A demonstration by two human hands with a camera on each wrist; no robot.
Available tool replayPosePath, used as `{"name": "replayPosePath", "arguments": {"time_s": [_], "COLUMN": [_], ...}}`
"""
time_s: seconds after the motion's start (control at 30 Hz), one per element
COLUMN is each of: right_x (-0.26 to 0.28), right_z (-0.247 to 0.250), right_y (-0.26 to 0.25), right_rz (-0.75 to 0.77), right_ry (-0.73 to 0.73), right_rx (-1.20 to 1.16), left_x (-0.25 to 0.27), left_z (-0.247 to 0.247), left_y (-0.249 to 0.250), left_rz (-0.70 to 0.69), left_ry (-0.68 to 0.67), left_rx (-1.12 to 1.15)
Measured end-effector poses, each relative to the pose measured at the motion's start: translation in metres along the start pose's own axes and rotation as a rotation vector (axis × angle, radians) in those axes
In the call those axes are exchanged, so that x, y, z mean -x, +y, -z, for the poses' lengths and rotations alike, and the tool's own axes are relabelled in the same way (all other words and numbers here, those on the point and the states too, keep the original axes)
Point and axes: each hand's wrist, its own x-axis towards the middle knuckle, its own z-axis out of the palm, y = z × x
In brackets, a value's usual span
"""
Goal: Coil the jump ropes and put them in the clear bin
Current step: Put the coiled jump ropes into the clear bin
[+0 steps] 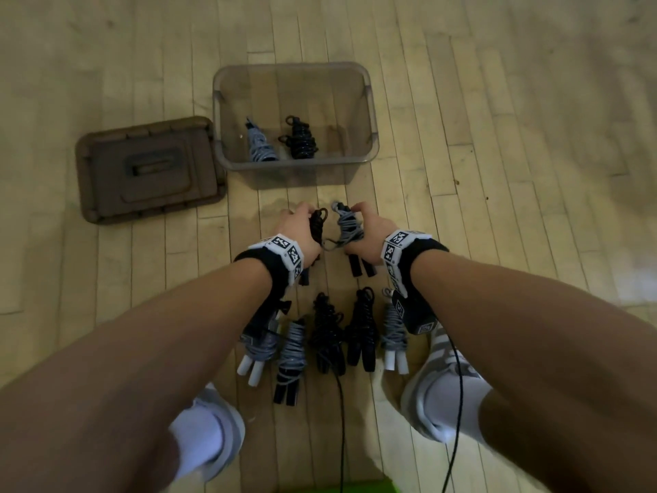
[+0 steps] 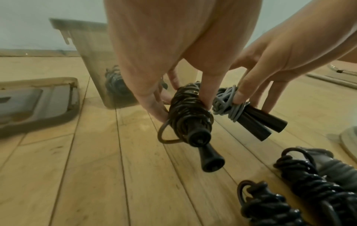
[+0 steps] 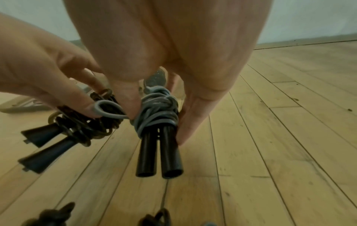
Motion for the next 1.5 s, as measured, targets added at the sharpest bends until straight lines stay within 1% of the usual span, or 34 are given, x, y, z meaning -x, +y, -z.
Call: {"name": "replayPosePath", "arguments": {"time_s": [0.1, 0.2, 0.33, 0.43, 0.53, 0.6, 0.7, 0.87, 0.93, 1.03, 1.07, 1.13, 1.17, 1.23, 1.37, 1.5], "right_x": [0.012, 0.022, 0.037, 0.044, 0.045, 0.039, 0.023, -0.009, -0.023, -0.048, -0.055, -0.070, -0.076, -0.088, -0.108, -0.122], "right_z": [0.003, 0.008, 0.022, 0.037, 0.053, 0.063, 0.077, 0.101, 0.105, 0.106, 0.107, 0.109, 0.109, 0.109, 0.105, 0.099], "right_y": [-0.006, -0.016, -0.036, -0.055, -0.071, -0.079, -0.088, -0.099, -0.103, -0.107, -0.109, -0.110, -0.110, -0.107, -0.103, -0.110], "right_rz": [0.095, 0.158, 0.278, 0.331, 0.398, 0.396, 0.341, 0.247, 0.210, 0.200, 0.200, 0.176, 0.150, 0.079, -0.029, -0.048], "right_ry": [0.050, 0.127, 0.215, 0.328, 0.438, 0.494, 0.535, 0.551, 0.531, 0.488, 0.472, 0.415, 0.378, 0.304, 0.198, 0.167], "right_rx": [-0.009, -0.033, -0.028, -0.067, -0.089, -0.124, -0.223, -0.271, -0.267, -0.227, -0.218, -0.203, -0.190, -0.161, -0.077, -0.067], "left_x": [0.019, 0.037, 0.053, 0.057, 0.053, 0.046, 0.030, -0.007, -0.023, -0.049, -0.058, -0.073, -0.080, -0.090, -0.111, -0.126], "left_z": [0.015, 0.034, 0.064, 0.087, 0.108, 0.120, 0.135, 0.163, 0.170, 0.171, 0.169, 0.165, 0.162, 0.156, 0.143, 0.136], "left_y": [-0.003, -0.002, 0.008, 0.018, 0.026, 0.031, 0.037, 0.049, 0.054, 0.059, 0.059, 0.060, 0.060, 0.059, 0.050, 0.044], "left_rz": [-0.040, -0.094, -0.199, -0.250, -0.266, -0.255, -0.207, -0.177, -0.182, -0.167, -0.155, -0.113, -0.095, -0.080, -0.025, 0.005], "left_ry": [0.034, 0.124, 0.254, 0.328, 0.403, 0.450, 0.492, 0.553, 0.541, 0.522, 0.504, 0.405, 0.352, 0.294, 0.261, 0.257], "left_rx": [0.051, 0.112, 0.103, 0.100, 0.166, 0.241, 0.336, 0.374, 0.350, 0.269, 0.245, 0.215, 0.199, 0.158, 0.101, 0.110]}}
